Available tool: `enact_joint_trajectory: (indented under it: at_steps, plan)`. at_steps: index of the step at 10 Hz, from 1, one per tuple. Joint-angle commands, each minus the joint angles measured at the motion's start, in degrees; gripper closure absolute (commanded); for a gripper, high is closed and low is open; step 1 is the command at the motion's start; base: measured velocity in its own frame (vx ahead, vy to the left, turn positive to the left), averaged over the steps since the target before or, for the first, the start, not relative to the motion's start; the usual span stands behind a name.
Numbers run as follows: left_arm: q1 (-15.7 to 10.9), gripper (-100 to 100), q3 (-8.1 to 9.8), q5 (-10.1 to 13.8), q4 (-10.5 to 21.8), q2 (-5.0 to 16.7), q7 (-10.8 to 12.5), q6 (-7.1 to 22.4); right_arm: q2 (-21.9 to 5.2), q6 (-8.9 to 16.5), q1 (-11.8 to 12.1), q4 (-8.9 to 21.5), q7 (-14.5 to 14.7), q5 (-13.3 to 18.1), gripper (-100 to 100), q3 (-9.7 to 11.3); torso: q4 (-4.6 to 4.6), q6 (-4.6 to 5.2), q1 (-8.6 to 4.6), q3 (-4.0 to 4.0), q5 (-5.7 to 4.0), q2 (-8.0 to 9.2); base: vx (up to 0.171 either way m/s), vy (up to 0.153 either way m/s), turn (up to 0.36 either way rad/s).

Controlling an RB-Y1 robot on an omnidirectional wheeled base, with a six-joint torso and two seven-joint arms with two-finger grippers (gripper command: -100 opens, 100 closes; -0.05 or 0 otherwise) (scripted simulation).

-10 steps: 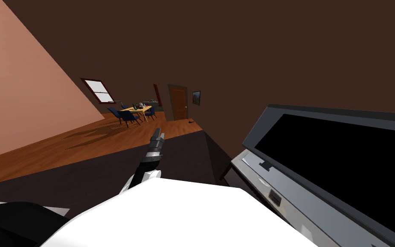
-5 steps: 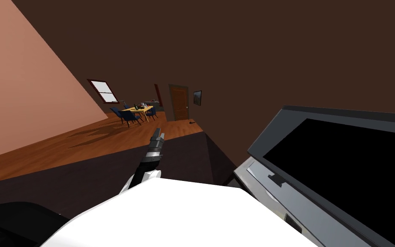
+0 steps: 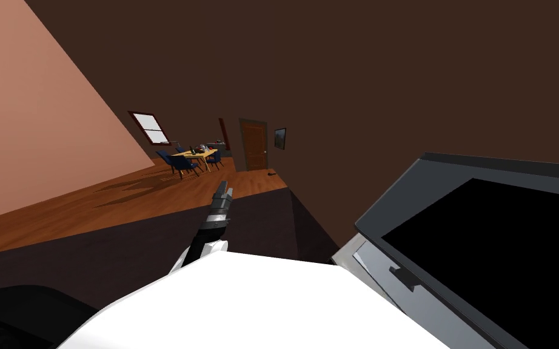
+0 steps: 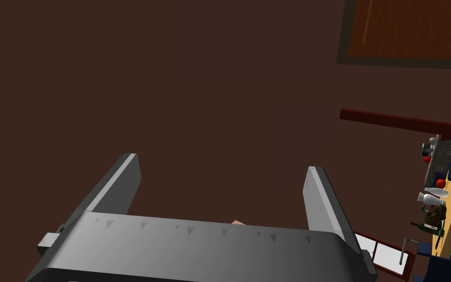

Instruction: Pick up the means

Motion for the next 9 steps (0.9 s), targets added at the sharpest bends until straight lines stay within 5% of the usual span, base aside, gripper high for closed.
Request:
enact_joint_trajectory:
  at_steps: [1, 4, 5, 6, 9]
  plan:
    - [0.00, 0, 0.00, 0.00, 0.00, 0.00, 0.00, 0.00, -0.25, -0.21, -0.96, 1.21, -0.36, -0.32, -100, 0.43, 0.00, 0.00, 0.00, 0.00, 0.00, 0.00, 0.155, -0.158, 0.055]
    - [-0.01, 0, 0.00, 0.00, 0.00, 0.00, 0.00, 0.00, -0.41, 0.11, -0.98, 0.90, -0.82, -0.36, -100, 0.77, 0.05, 0.02, 0.03, 0.15, 0.01, 0.27, 0.076, -0.116, 0.013]
    - [-0.01, 0, -0.01, 0.00, 0.00, -0.01, 0.00, 0.00, -0.44, 0.10, -1.02, 0.94, -0.85, -0.38, 0, 0.80, 0.09, 0.04, 0.26, 0.25, 0.03, 0.45, 0.008, -0.015, 0.004]
    - [-0.02, 0, -0.01, 0.00, 0.00, -0.02, 0.00, 0.00, 1.30, 1.02, -1.50, 1.92, 0.75, -1.05, -100, 0.55, 0.12, 0.05, 0.49, 0.32, 0.09, 0.57, 0.000, -0.049, 0.029]
    - [-0.02, 0, -0.01, 0.00, 0.00, -0.01, 0.00, 0.00, 3.92, 2.40, -2.21, 3.39, 3.14, -2.07, -100, 0.20, 0.14, 0.04, 0.43, 0.37, 0.08, 0.65, 0.000, -0.056, 0.028]
